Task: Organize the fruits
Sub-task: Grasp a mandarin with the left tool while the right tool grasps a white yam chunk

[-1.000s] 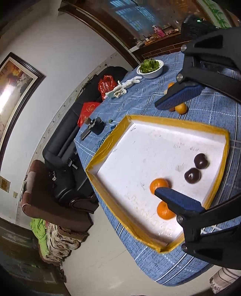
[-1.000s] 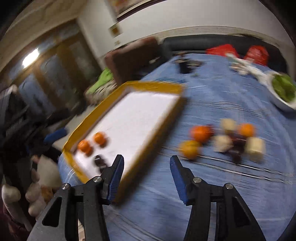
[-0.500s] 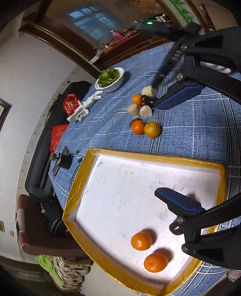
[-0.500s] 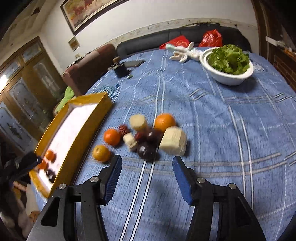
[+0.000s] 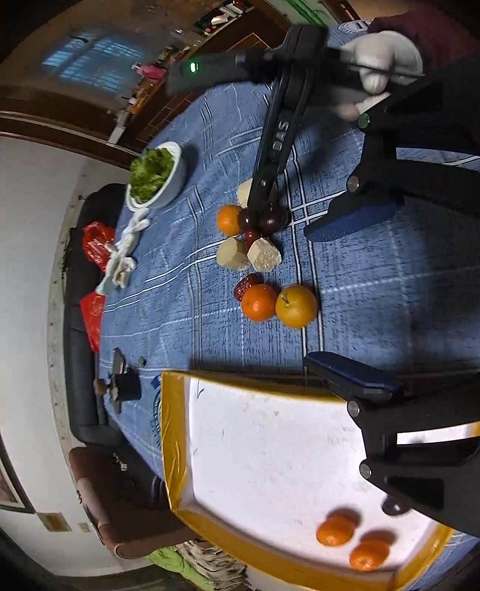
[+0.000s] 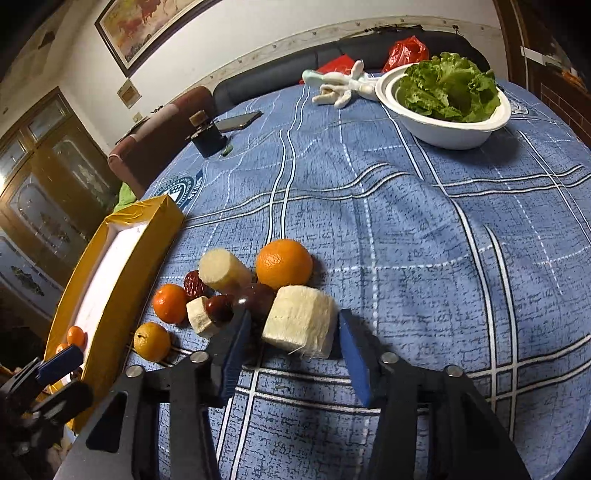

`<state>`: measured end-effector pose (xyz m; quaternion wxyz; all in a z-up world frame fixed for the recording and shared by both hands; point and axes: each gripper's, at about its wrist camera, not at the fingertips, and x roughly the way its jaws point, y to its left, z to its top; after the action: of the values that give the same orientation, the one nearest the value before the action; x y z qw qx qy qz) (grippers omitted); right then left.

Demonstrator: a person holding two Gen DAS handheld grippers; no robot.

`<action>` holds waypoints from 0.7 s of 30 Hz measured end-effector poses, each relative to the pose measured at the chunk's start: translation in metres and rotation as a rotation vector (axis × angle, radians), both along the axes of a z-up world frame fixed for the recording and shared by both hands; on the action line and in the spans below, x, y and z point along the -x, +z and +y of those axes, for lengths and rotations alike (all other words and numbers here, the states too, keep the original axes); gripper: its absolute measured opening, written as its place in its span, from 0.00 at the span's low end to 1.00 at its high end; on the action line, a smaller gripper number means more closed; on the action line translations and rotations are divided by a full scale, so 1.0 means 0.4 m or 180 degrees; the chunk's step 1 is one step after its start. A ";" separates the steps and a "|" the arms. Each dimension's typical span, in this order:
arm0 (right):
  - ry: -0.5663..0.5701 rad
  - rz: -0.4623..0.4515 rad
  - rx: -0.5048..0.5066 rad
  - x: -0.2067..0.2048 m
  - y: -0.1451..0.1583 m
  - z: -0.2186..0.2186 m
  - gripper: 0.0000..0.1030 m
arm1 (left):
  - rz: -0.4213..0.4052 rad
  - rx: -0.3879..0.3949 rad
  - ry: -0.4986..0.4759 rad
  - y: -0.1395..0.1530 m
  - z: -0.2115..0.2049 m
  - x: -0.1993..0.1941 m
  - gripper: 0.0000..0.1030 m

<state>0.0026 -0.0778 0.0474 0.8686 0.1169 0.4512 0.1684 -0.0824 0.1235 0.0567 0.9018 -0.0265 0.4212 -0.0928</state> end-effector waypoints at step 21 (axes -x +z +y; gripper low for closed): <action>-0.0002 -0.0048 -0.0127 0.016 0.015 -0.006 0.44 | 0.0112 -0.0783 0.0199 -0.106 -0.054 -0.144 0.31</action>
<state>-0.0038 -0.0804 0.0535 0.8695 0.1331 0.4411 0.1780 -0.0247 0.1020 0.0144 0.8932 0.0697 0.4442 -0.0118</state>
